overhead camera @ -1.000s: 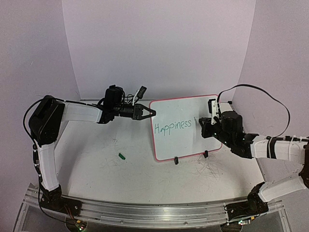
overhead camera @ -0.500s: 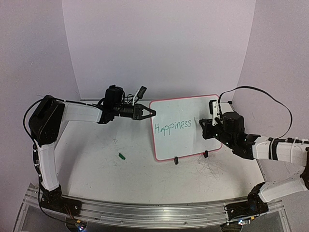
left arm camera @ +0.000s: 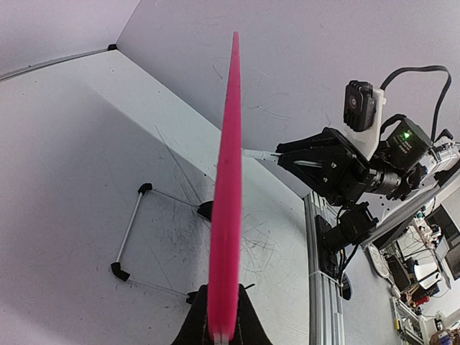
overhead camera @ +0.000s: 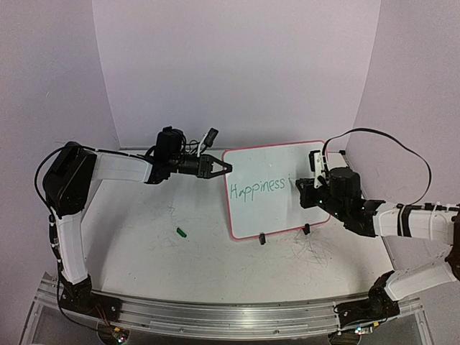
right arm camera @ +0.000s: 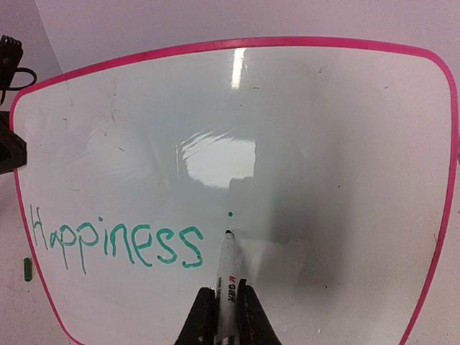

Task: Write a sentence on the whiteboard

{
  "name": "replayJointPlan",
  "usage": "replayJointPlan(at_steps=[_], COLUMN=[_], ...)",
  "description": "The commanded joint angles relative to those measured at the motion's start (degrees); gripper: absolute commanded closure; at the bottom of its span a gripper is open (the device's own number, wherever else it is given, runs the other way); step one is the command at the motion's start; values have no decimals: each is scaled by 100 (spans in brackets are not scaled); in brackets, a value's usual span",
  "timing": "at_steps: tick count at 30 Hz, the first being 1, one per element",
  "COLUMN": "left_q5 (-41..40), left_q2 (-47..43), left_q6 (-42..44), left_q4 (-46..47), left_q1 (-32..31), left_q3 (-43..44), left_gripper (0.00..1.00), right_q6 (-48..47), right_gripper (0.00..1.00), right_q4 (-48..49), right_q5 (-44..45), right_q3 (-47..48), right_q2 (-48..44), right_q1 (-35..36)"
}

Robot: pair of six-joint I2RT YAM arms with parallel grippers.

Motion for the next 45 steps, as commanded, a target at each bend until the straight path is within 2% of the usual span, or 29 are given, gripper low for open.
replayJointPlan(at_steps=[1,26,37,45], left_q5=[73,77,70,89], left_q2=[-70,-82,-81,-71], left_q6=[147,139,146,130], left_q4=[-184,-192,-192,-191], left_q1=[-230,-230,-230,-237], left_q3=[-14,-13,-13,-11], left_gripper=[100,100,100,100], right_q6=[110,399,355,179], right_gripper=[100,100,100,100], right_q4=[-22,-447,-244,-159], right_q5=[182,147,228,346], right_q3=[127,-212,-23,218], right_q2=[66,-180,-492,-260], right_q1=[-6,162,165,164])
